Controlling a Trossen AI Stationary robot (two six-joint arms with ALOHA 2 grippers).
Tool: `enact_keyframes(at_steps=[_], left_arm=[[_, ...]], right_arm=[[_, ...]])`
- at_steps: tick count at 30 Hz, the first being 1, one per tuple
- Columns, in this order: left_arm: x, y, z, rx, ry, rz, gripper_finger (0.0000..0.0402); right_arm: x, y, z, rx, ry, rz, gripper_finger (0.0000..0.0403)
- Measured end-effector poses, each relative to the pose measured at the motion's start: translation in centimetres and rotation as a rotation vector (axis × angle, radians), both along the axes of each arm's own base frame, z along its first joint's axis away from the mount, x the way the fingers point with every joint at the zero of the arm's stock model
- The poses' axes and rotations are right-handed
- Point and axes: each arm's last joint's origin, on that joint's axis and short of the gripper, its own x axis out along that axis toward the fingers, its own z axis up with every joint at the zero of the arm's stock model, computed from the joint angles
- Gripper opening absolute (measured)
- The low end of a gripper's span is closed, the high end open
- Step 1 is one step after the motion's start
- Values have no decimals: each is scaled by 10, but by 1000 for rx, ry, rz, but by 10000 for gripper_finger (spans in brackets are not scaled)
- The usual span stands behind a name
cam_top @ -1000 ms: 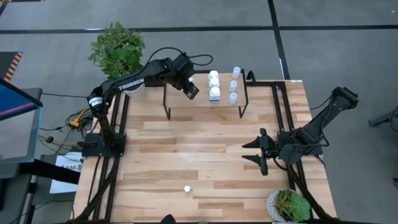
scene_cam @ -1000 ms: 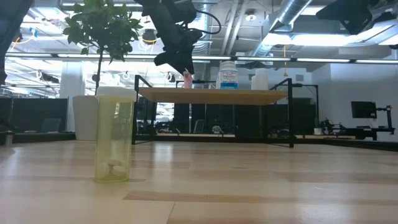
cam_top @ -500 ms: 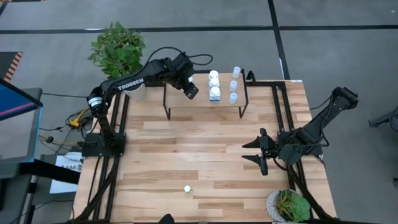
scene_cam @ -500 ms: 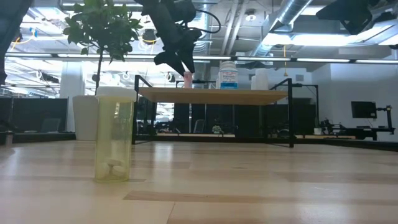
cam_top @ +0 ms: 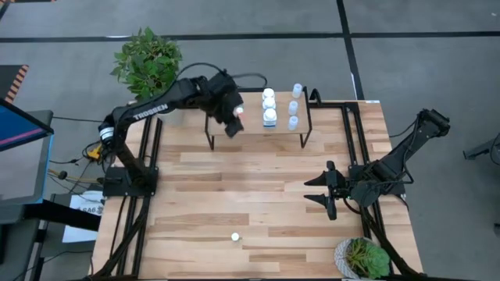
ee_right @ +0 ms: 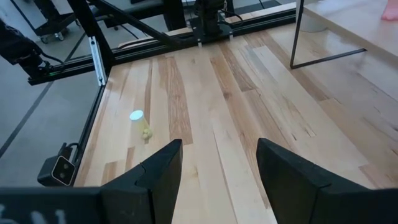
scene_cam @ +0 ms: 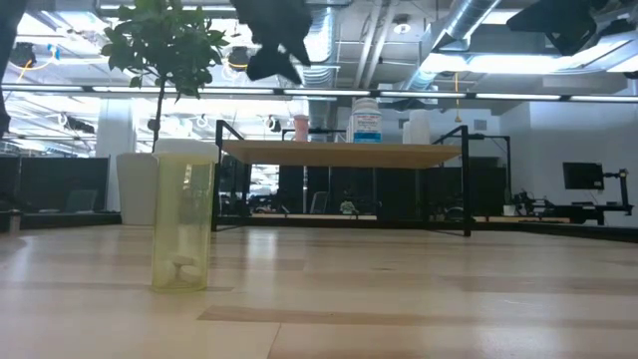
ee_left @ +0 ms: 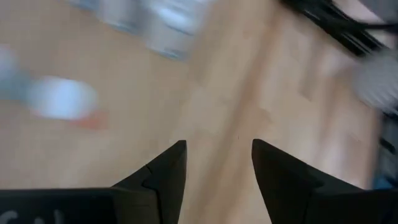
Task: Pick and place medicine bottles onto shelf by color
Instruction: Align the yellow bottle with the other orange bottle on the shelf
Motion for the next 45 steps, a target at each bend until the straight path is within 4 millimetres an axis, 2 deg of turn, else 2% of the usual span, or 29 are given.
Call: enact_keyframes(at_steps=[5, 16, 22, 27, 31, 35, 38, 45], left_arm=[[5, -44, -2, -90, 53, -191, 167], [5, -155, -11, -41, 219, -556, 167], [-3, -214, -39, 21, 328, -615, 167], [-10, -255, -80, 26, 362, -534, 167], [-16, -278, -120, 12, 313, -479, 167], [-22, -293, -151, 20, 227, -395, 167], [-26, -300, -165, 37, 162, -358, 167], [-31, -312, -188, 48, 144, -393, 167]], right_arm=[[0, 0, 0, 0, 0, 0, 228], [0, 0, 0, 22, 0, -10, 228], [0, 0, 0, 45, 0, -19, 228], [0, 0, 0, 46, 0, -19, 228], [0, 0, 0, 45, 0, -19, 228], [0, 0, 0, 45, 0, -19, 228], [0, 0, 0, 45, 0, -19, 228], [0, 0, 0, 47, 2, -15, 228]])
